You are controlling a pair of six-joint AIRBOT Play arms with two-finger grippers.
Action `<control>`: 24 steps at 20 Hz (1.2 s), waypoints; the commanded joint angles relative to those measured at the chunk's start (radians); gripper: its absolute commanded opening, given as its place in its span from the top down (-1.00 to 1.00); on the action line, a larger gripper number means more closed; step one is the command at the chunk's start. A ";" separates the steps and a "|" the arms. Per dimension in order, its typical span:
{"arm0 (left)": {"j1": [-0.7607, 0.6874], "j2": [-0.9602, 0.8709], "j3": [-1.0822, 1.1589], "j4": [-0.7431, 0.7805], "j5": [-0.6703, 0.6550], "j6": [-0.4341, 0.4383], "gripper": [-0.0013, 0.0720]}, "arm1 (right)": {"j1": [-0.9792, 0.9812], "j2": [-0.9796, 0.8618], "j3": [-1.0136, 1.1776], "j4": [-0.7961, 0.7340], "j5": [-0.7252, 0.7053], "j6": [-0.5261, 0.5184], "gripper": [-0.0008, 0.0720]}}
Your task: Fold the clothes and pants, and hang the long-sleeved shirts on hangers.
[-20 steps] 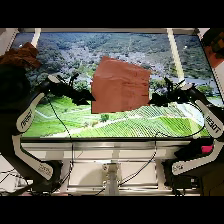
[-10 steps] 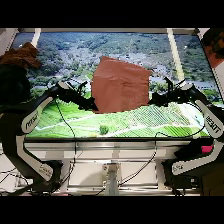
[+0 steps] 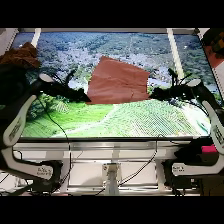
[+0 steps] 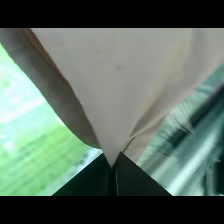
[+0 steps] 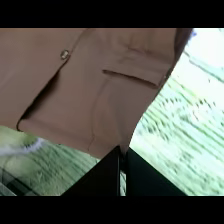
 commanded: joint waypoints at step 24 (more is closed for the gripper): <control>-0.011 0.111 -0.270 0.012 0.225 0.029 -0.38 | 0.158 0.423 -0.316 -0.100 -0.094 0.161 0.93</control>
